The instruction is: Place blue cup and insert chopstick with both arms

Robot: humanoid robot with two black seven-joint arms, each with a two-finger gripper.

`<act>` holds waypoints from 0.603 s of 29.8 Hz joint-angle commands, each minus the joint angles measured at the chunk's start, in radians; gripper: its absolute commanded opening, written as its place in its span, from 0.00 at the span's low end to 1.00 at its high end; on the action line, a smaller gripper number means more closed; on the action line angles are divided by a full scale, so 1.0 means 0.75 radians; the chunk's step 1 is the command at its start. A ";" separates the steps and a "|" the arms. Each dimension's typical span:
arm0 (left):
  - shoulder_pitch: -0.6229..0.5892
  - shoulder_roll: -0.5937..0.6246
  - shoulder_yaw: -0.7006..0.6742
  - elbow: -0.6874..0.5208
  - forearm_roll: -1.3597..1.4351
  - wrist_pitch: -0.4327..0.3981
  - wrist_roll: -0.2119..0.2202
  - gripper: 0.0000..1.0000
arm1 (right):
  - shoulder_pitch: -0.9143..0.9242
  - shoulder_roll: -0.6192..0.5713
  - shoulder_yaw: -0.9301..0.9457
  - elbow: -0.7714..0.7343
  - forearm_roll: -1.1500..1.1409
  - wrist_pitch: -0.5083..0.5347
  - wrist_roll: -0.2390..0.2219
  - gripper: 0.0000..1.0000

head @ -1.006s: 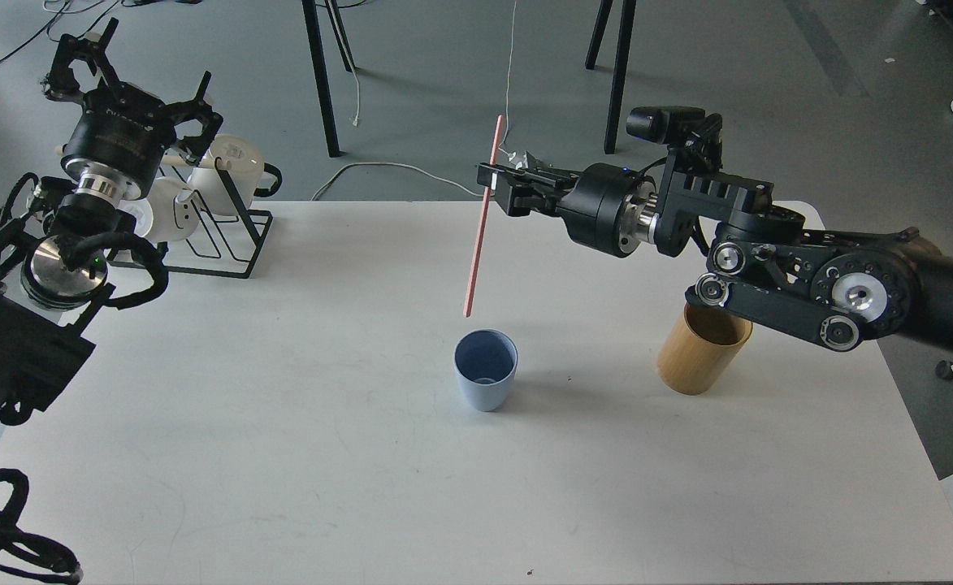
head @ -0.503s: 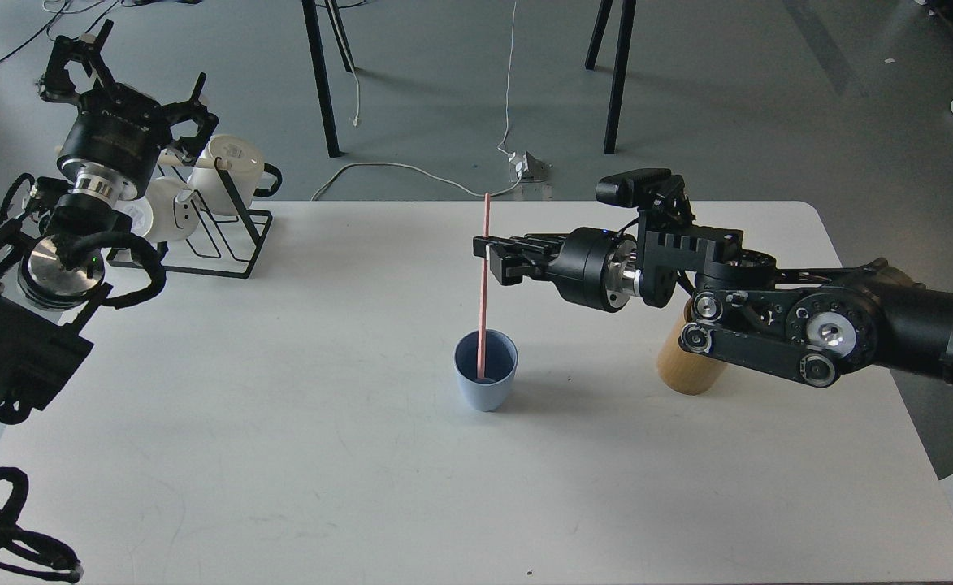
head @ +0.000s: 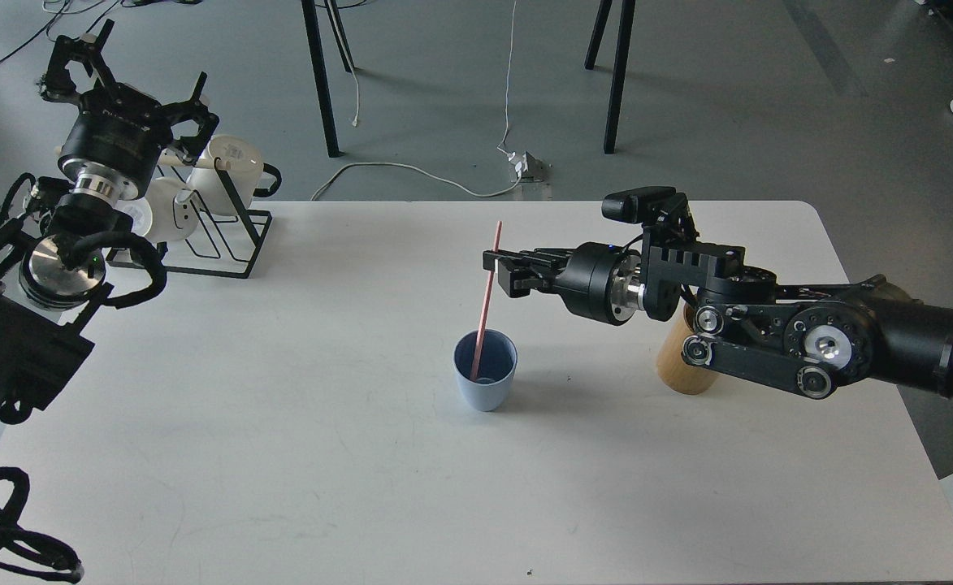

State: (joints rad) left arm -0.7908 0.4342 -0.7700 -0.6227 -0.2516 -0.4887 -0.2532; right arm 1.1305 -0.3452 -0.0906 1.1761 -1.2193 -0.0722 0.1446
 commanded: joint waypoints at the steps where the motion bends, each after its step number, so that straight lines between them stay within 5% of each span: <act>1: -0.001 0.000 0.000 0.000 0.000 0.000 0.000 1.00 | -0.006 -0.006 0.008 0.003 0.006 0.000 0.004 0.25; 6: -0.001 0.002 0.000 0.002 0.000 0.000 0.000 1.00 | -0.004 -0.018 0.033 0.011 0.016 -0.004 0.014 0.50; 10: -0.001 0.004 0.000 0.008 0.000 0.000 0.000 1.00 | -0.006 -0.061 0.233 0.048 0.028 0.004 0.036 1.00; 18: -0.001 -0.004 0.002 0.035 0.000 0.000 0.002 1.00 | -0.016 -0.139 0.626 -0.032 0.343 0.025 0.036 0.99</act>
State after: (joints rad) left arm -0.7918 0.4366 -0.7688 -0.6055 -0.2516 -0.4887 -0.2517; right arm 1.1181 -0.4301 0.3012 1.1865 -1.0804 -0.0548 0.1722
